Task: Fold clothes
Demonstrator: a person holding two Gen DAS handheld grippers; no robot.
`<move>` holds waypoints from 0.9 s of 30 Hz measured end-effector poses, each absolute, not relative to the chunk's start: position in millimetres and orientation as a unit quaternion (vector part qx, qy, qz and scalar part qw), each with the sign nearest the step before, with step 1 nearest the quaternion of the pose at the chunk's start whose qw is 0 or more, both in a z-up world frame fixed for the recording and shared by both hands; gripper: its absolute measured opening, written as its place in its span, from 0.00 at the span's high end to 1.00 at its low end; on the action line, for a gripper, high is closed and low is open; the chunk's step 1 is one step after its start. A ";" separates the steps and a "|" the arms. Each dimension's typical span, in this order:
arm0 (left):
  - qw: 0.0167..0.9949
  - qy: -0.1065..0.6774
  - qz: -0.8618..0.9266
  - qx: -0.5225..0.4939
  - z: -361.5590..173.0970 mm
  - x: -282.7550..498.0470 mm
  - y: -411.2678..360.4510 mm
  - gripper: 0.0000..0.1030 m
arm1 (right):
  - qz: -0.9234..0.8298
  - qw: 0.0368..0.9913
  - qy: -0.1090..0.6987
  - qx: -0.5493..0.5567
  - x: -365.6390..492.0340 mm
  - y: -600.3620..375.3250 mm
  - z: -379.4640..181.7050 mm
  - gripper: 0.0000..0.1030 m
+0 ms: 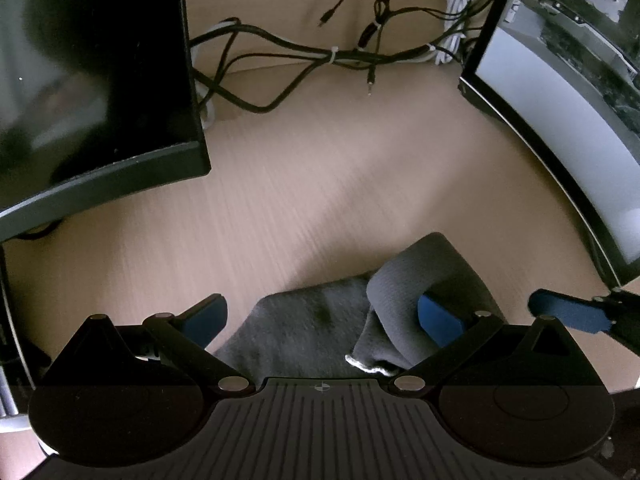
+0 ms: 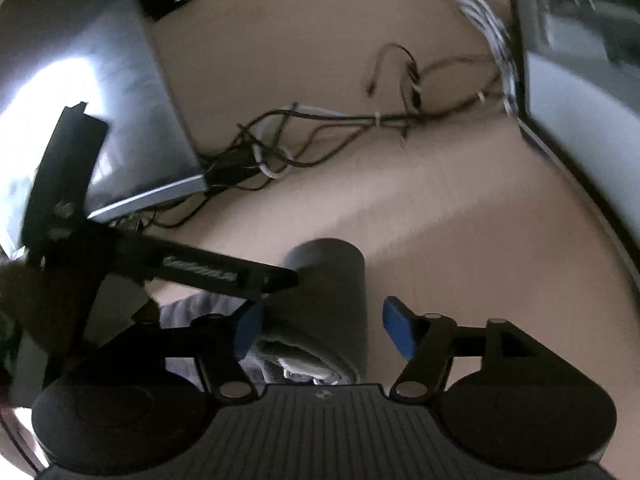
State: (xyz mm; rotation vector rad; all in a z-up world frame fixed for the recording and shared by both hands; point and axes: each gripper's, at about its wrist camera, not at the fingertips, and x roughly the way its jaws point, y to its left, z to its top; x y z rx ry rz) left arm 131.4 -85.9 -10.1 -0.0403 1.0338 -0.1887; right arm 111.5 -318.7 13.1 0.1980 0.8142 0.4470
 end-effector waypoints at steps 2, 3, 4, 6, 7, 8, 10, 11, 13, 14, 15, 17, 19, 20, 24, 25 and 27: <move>0.864 0.495 -0.089 -0.019 -11.2 131.0 -82.8 0.00 | 0.220 0.882 0.401 0.109 117.8 -318.2 8.3 0.27; 0.864 0.496 -0.089 -0.021 -11.9 131.0 -80.7 0.00 | 0.223 0.879 0.407 0.115 118.9 -317.2 6.1 0.26; 0.862 0.499 -0.088 -0.027 -13.4 131.8 -77.4 0.00 | 0.225 0.875 0.411 0.120 116.1 -315.6 4.8 0.26; 0.859 0.502 -0.087 -0.040 -15.4 133.5 -72.5 0.00 | 0.230 0.870 0.420 0.121 114.2 -310.9 2.2 0.30; 0.859 0.503 -0.086 -0.043 -15.0 133.3 -70.6 0.00 | 0.233 0.872 0.417 0.107 111.0 -306.0 3.7 0.36; 0.859 0.503 -0.085 -0.047 -14.6 133.0 -68.6 0.00 | 0.236 0.873 0.415 0.094 107.8 -301.1 5.2 0.44; 0.859 0.503 -0.083 -0.054 -13.7 132.4 -64.8 0.00 | 0.243 0.879 0.407 0.058 100.7 -289.2 9.0 0.48; 0.861 0.499 -0.080 -0.058 -9.9 131.1 -62.1 0.00 | 0.246 0.884 0.397 0.024 95.8 -280.4 12.2 0.49; 0.866 0.490 -0.073 -0.066 -2.0 128.5 -56.8 0.00 | 0.252 0.888 0.382 -0.035 87.3 -265.1 16.3 0.49; 0.870 0.483 -0.073 -0.069 2.6 125.9 -54.7 0.00 | 0.255 0.889 0.375 -0.061 83.5 -258.4 17.3 0.49; 0.873 0.478 -0.072 -0.069 6.3 122.4 -53.6 0.00 | 0.258 0.889 0.368 -0.087 79.8 -251.6 18.3 0.49; 0.879 0.467 -0.071 -0.071 13.6 115.3 -51.4 0.00 | 0.264 0.887 0.353 -0.138 72.1 -238.8 19.8 0.49; 0.885 0.455 -0.070 -0.073 20.9 108.2 -49.2 0.00 | 0.270 0.883 0.339 -0.182 64.3 -228.7 19.6 0.49; 0.885 0.454 -0.069 -0.078 21.7 107.0 -48.4 0.00 | 0.273 0.880 0.331 -0.204 60.4 -223.7 19.6 0.49; 0.884 0.452 -0.064 -0.098 23.7 103.2 -44.5 0.00 | 0.287 0.861 0.295 -0.298 38.8 -206.0 15.7 0.49; 0.884 0.452 -0.064 -0.101 23.6 102.5 -44.3 0.00 | 0.290 0.855 0.285 -0.322 33.2 -201.6 14.6 0.49; 0.883 0.452 -0.064 -0.105 23.5 99.3 -44.1 0.00 | 0.298 0.843 0.265 -0.362 23.5 -193.6 11.8 0.49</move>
